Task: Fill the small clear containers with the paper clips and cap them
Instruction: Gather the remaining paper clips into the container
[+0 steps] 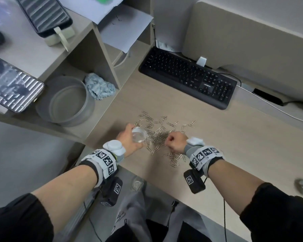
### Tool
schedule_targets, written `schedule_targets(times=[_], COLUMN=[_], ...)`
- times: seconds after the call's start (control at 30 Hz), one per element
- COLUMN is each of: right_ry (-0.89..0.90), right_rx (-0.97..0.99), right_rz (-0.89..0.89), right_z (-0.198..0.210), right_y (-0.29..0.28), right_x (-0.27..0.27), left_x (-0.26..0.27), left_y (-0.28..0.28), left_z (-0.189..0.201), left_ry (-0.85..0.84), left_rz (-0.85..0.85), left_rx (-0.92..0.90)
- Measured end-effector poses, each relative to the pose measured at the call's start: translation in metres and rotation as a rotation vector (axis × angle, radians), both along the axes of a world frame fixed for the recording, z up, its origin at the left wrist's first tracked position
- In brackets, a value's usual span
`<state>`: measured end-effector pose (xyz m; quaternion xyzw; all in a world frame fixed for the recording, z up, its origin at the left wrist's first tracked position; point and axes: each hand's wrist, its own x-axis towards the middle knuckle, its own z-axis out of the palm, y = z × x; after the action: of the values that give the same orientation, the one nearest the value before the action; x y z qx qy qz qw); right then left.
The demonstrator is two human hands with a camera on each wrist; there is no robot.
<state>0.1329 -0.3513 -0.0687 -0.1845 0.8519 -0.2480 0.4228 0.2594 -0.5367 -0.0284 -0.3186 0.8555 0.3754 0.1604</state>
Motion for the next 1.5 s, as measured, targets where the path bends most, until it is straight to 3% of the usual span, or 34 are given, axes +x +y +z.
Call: schedule_targets(times=[0.1,0.2,0.4,0.5,0.83,1.07,1.17,1.27,1.5], right_ry=[0.170,0.301,0.364,0.391,0.359,0.213,0.042,0.017,0.229], right_rx=[0.059,0.200,0.234,0.314,0.261,0.151,-0.004,-0.049,0.088], right_rz=[0.015,0.176,0.602,0.701,0.545,0.099,-0.074,-0.038,0.226], right_z=[0.004,0.003,0.004,0.000,-0.006,0.020,0.046,0.071,0.099], right_y=[0.017,0.038,0.027,0.014,0.009,0.024,0.025,0.024,0.023], right_x=[-0.018,-0.029,-0.026,-0.020,-0.021,-0.033,-0.035,-0.035,-0.035], left_x=[-0.004,-0.008,-0.006,-0.004,-0.004,-0.020,-0.033,-0.044,-0.064], left_y=[0.000,0.002,0.003,0.003,0.010,0.028,0.038,0.052,0.081], left_z=[-0.001,0.000,-0.004,-0.006,-0.014,-0.014,-0.013,-0.012,-0.001], left_ry=[0.007,0.013,0.003,-0.011,-0.021,0.031,0.031,0.028,0.110], left_rz=[-0.011,-0.028,-0.057,-0.050,-0.068,-0.161,-0.202,-0.235,-0.260], left_rx=[0.007,0.016,0.010,0.011,-0.003,-0.003,0.002,-0.001,0.022])
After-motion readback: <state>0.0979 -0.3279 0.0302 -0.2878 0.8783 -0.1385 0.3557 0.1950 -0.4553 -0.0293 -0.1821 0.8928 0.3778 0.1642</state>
